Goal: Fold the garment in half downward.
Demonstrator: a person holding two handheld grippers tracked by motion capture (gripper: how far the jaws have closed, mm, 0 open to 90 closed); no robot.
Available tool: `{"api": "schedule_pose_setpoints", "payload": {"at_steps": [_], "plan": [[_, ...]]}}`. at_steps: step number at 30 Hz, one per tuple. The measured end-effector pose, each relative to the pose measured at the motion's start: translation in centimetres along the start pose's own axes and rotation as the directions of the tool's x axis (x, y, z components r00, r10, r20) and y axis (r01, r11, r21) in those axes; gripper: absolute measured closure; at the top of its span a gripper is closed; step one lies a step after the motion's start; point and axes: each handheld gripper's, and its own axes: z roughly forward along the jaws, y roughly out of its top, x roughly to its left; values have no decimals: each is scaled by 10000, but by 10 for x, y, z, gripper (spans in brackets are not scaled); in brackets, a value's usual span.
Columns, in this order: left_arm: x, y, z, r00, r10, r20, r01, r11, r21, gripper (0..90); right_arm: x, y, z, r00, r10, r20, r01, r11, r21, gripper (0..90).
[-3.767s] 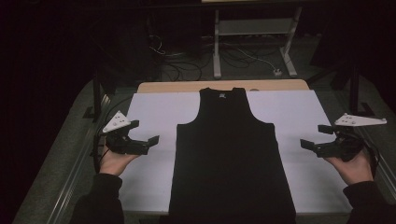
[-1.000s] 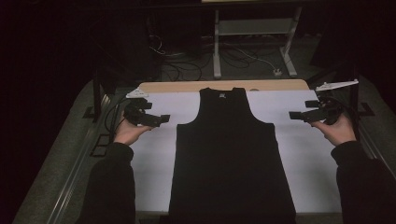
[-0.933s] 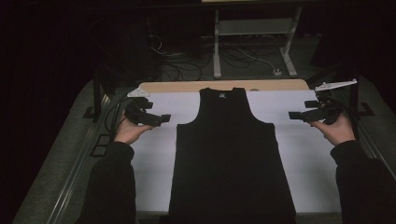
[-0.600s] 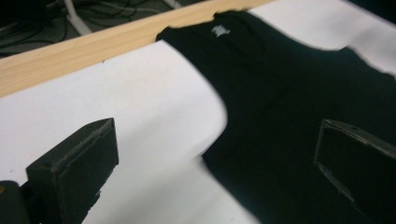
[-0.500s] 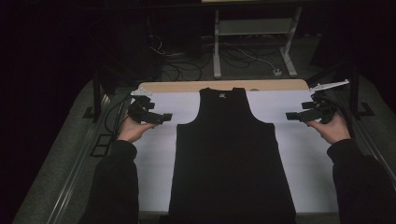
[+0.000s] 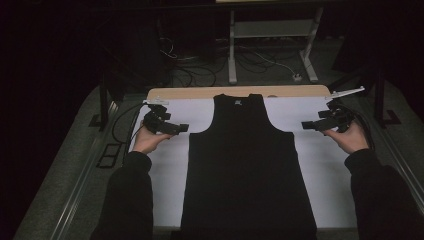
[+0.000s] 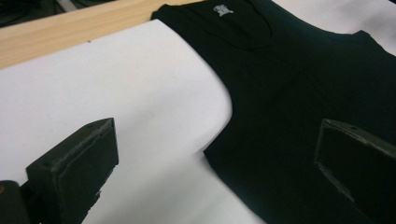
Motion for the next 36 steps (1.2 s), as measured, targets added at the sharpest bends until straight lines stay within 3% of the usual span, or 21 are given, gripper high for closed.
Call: {"api": "schedule_pose_setpoints", "payload": {"at_steps": [7, 10, 27, 30, 36], "plan": [[-2, -2, 11, 9999, -72, 129, 71, 9999, 75, 0, -1, -1, 10, 9999, 50, -100, -48, 9999, 142, 0], [-2, -4, 17, 9992, -186, 365, 178, 9996, 210, 0, 0, -2, 15, 9999, 37, -103, -35, 9997, 240, 0], [-6, -12, 32, 9987, -227, 465, 200, 9981, 576, 0, 5, -7, 41, 9995, 88, -318, -63, 9969, 789, 0], [-4, -14, 35, 9983, -158, 568, 101, 9951, 988, 0, 6, -9, 46, 9994, 38, -345, -7, 9958, 917, 0], [-4, -18, 40, 9981, -170, 586, 87, 9901, 1401, 0, 10, -12, 55, 9990, -137, -431, 184, 9938, 1099, 129]]}}
